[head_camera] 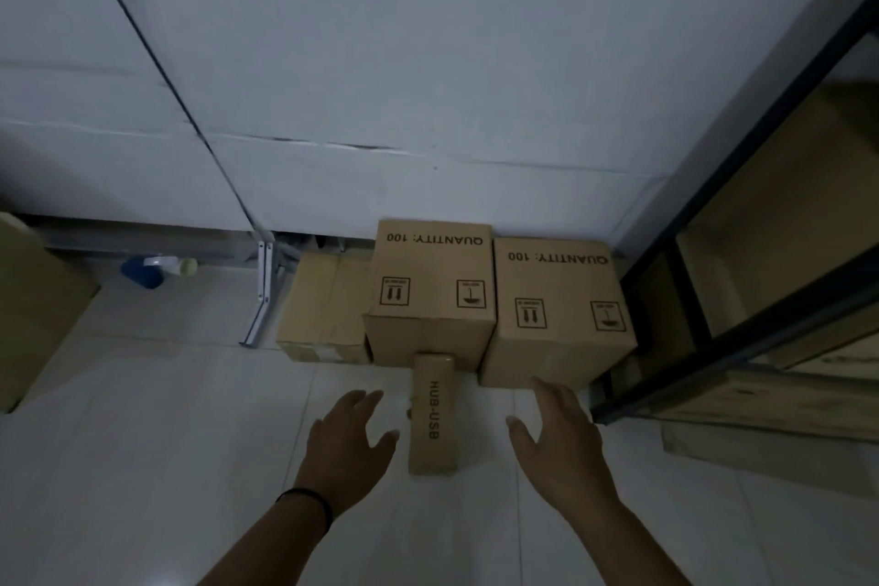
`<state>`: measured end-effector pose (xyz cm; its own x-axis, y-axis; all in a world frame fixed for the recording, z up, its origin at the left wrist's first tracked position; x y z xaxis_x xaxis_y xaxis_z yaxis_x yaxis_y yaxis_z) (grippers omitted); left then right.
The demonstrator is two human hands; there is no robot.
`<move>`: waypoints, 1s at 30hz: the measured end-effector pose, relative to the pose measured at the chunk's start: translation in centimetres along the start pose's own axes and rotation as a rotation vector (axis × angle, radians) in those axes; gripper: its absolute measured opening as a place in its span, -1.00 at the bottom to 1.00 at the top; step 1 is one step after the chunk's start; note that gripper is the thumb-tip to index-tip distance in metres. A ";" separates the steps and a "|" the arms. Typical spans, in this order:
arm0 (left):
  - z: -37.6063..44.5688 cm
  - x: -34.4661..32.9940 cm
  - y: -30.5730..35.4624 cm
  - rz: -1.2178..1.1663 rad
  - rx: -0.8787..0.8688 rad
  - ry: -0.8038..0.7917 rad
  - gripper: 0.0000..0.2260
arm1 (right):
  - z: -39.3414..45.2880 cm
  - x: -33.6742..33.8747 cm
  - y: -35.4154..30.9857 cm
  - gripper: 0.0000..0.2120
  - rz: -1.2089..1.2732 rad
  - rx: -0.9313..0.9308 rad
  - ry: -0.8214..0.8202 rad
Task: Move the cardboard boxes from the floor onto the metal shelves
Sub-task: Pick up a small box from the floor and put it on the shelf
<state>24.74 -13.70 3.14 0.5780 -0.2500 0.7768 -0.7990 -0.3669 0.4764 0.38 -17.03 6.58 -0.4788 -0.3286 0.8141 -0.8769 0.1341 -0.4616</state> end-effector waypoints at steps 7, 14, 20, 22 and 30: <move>7.1 -9.8 -5.2 -0.092 0.012 0.009 -0.42 | 6.8 -10.6 6.0 -0.44 -0.006 0.004 -0.047; 15.3 -22.2 -10.6 -0.186 0.020 -0.007 -0.35 | 14.8 -23.3 12.8 -0.45 -0.012 0.022 -0.100; 21.3 -31.3 -14.5 -0.179 -0.037 -0.016 -0.39 | 20.4 -32.9 18.1 -0.43 0.050 0.009 -0.124; 22.7 -33.3 -15.2 -0.206 -0.058 0.000 -0.44 | 21.7 -35.6 19.4 -0.41 0.067 -0.006 -0.149; 25.7 -40.0 -16.9 -0.215 -0.022 -0.115 -0.18 | 22.5 -43.6 21.2 -0.44 0.205 -0.023 -0.387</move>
<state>19.35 -20.51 -46.54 0.7493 -0.2693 0.6050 -0.6582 -0.4031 0.6358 3.65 -20.90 -46.63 -0.5957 -0.6182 0.5128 -0.7683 0.2525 -0.5881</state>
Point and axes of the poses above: each hand's wrist, its own z-axis towards the middle knuckle, its own x-axis out of the back of the hand, y = z × x, the point moved 4 cm from there along z, towards the middle knuckle, and after that the axes turned 1 degree about y, right-handed, at the moved point
